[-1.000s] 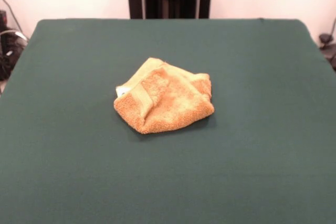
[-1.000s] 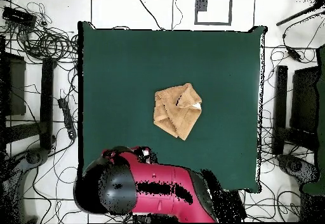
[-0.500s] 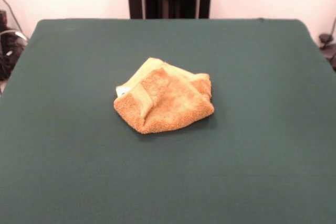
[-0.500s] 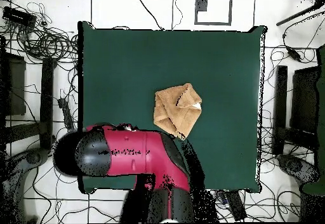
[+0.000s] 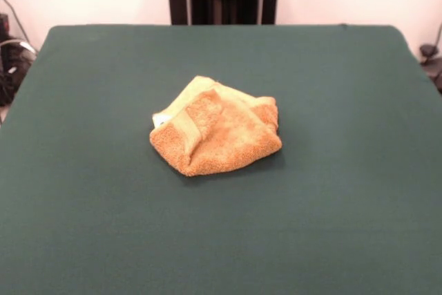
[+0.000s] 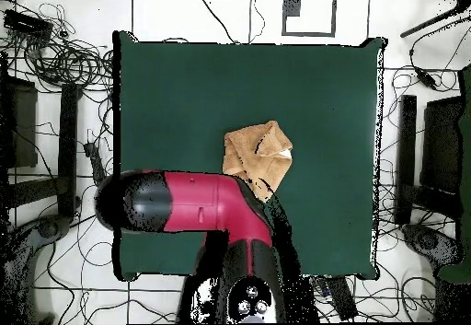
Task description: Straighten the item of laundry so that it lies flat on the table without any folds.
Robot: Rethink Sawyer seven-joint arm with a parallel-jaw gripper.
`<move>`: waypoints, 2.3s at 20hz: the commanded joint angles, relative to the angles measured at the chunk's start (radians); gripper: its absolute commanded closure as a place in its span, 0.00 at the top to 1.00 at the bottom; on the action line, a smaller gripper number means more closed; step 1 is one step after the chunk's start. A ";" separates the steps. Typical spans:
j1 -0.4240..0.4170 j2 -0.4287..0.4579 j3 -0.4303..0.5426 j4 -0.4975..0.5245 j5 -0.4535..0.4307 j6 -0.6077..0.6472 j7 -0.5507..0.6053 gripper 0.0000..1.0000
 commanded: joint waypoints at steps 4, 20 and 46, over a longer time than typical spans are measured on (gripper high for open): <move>-0.127 -0.197 0.106 0.101 0.106 0.301 -0.089 1.00; -0.160 -0.163 0.209 0.114 0.028 0.307 -0.218 1.00; 0.187 -0.037 0.146 -0.146 0.084 0.363 0.484 1.00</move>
